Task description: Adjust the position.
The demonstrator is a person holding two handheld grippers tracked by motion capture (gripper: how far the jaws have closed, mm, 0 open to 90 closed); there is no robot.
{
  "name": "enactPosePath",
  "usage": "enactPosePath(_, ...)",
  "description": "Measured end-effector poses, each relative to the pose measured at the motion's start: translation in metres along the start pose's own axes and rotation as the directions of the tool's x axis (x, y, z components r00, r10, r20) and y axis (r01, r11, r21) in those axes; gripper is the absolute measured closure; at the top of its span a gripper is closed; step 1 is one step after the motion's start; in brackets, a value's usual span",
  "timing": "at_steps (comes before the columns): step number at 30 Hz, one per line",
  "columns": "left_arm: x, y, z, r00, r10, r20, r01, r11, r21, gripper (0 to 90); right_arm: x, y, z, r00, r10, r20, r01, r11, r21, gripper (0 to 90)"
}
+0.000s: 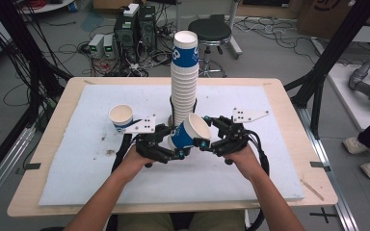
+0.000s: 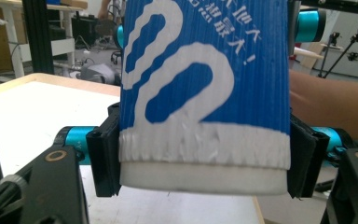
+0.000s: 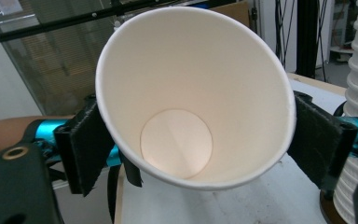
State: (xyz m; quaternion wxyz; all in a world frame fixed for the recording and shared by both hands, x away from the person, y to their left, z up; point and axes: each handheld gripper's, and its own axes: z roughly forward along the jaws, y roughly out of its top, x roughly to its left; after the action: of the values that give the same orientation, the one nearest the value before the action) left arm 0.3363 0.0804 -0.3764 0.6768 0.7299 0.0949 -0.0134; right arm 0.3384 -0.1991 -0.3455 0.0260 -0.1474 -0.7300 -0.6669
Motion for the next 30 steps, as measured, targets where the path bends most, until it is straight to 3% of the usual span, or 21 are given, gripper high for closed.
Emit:
enactPosePath(5, 0.000, 0.000, 0.000, 1.0000, 0.001, 0.005, -0.001, 0.9999, 0.010, 30.1, 0.000, 0.000, -0.002, 0.9998, -0.009, -0.016, 0.009, 1.0000, -0.002, 20.4)
enactPosePath(10, -0.001, 0.000, 0.000, 0.9999, -0.011, -0.003, 0.011, 0.9986, 0.052, 29.2, -0.001, 0.000, -0.002, 0.9997, -0.019, -0.018, 0.019, 0.9994, 0.029, 21.5)
enactPosePath(12, -0.003, 0.000, 0.001, 0.9997, 0.001, -0.024, 0.000, 0.9968, 0.080, 27.6, -0.001, 0.000, -0.002, 0.9995, -0.024, -0.020, 0.025, 0.9987, 0.045, 21.5)
enactPosePath(14, -0.004, 0.000, 0.002, 0.9986, -0.001, -0.052, 0.007, 0.9938, 0.111, 19.3, -0.001, 0.000, -0.003, 0.9994, -0.031, -0.015, 0.032, 0.9977, 0.060, 21.5)
enactPosePath(16, -0.006, 0.001, 0.002, 0.9966, 0.027, -0.078, -0.014, 0.9880, 0.154, 15.7, 0.000, 0.002, -0.005, 0.9991, -0.041, -0.006, 0.041, 0.9960, 0.080, 21.5)
enactPosePath(18, -0.008, 0.001, 0.001, 0.9949, 0.053, -0.086, -0.036, 0.9811, 0.190, 15.7, 0.000, 0.004, -0.006, 0.9980, -0.062, 0.012, 0.060, 0.9902, 0.126, 21.5)
enactPosePath(21, -0.008, 0.003, 0.003, 0.9919, 0.077, -0.101, -0.053, 0.9728, 0.226, 16.2, 0.002, 0.007, -0.005, 0.9954, -0.090, 0.032, 0.081, 0.9733, 0.215, 21.4)
enactPosePath(23, -0.007, 0.004, 0.004, 0.9934, 0.089, -0.072, -0.069, 0.9674, 0.244, 20.8, 0.004, 0.008, -0.002, 0.9942, -0.102, 0.035, 0.090, 0.9653, 0.245, 21.4)
enactPosePath(25, -0.008, 0.003, 0.005, 0.9933, 0.103, -0.053, -0.087, 0.9653, 0.246, 28.4, 0.005, 0.010, -0.001, 0.9941, -0.098, 0.046, 0.083, 0.9645, 0.250, 21.4)
enactPosePath(28, -0.006, 0.003, 0.004, 0.9957, 0.082, -0.043, -0.070, 0.9726, 0.221, 28.9, 0.005, 0.010, 0.000, 0.9953, -0.087, 0.043, 0.075, 0.9701, 0.231, 19.8)
enactPosePath(30, -0.006, 0.004, 0.003, 0.9965, 0.070, -0.047, -0.060, 0.9810, 0.185, 29.0, 0.005, 0.008, 0.001, 0.9958, -0.076, 0.051, 0.066, 0.9826, 0.173, 16.6)
